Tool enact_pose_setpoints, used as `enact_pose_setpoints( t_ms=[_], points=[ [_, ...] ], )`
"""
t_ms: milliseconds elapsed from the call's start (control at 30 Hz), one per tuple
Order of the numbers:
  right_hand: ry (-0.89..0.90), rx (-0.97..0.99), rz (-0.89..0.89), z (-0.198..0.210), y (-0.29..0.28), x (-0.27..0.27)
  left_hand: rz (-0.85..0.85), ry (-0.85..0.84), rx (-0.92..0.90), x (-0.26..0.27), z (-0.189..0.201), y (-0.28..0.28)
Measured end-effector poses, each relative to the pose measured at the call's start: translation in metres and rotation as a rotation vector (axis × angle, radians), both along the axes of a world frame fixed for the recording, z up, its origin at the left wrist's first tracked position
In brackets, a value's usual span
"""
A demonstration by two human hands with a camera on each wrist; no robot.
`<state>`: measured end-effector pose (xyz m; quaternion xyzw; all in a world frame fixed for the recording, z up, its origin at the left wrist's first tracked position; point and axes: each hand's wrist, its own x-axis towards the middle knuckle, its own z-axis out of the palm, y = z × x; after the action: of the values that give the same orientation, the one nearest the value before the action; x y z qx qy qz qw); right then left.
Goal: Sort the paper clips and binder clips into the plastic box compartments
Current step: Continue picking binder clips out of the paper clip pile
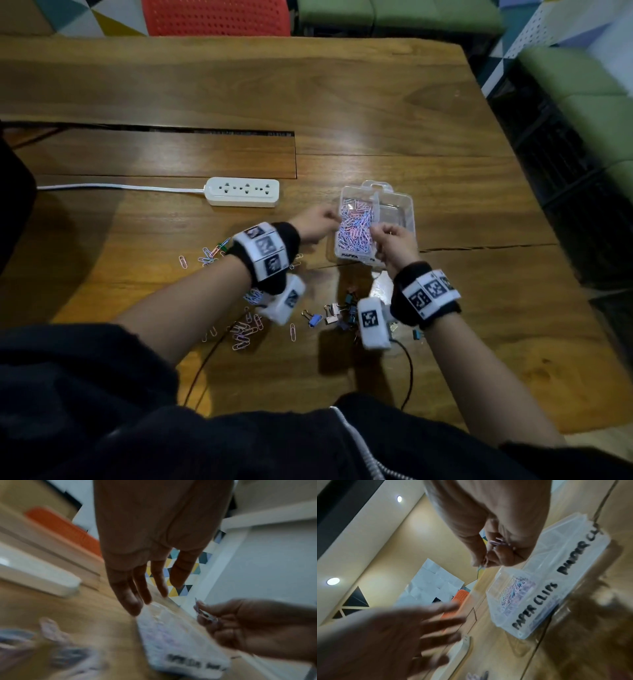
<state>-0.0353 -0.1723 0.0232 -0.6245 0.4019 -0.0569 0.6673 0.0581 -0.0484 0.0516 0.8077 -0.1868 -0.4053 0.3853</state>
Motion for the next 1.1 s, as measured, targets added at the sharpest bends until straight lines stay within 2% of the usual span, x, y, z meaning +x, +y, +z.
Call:
enact_pose_setpoints(
  t_ms=[133,200,267,367,600,667,800,900,1000,1100],
  points=[
    [0.066,-0.090,-0.055,-0.012,-0.007,0.019,-0.137,-0.318,0.297,0.007,-0.021,0.067],
    [0.060,-0.055,-0.078,-0.017,-0.008,0.021,-0.174,-0.366,0.451,0.007,-0.037,0.098],
    [0.042,-0.002,-0.084,-0.016,-0.006,0.021,-0.172,-0.338,0.529,0.002,-0.047,0.121],
    [0.030,0.006,-0.023,-0.008,0.001,0.021,-0.152,-0.317,0.504,-0.011,-0.054,0.141],
    [-0.003,-0.331,0.168,-0.004,0.039,0.019,-0.109,-0.415,0.405,-0.023,-0.067,0.146],
    [-0.016,-0.467,0.326,-0.014,0.064,0.012,-0.107,-0.423,0.392,-0.024,-0.068,0.145],
    [0.071,-0.765,0.795,-0.038,0.113,0.005,-0.112,-0.449,0.393,-0.025,-0.071,0.146],
    [0.125,-0.897,1.000,-0.049,0.133,0.012,-0.095,-0.494,0.399,-0.027,-0.072,0.148],
    [0.210,-1.023,1.027,-0.055,0.141,0.021,-0.058,-0.550,0.399,-0.029,-0.071,0.152],
    [0.195,-1.032,0.990,-0.057,0.143,0.025,0.008,-0.528,0.353,-0.030,-0.068,0.153]
  ],
)
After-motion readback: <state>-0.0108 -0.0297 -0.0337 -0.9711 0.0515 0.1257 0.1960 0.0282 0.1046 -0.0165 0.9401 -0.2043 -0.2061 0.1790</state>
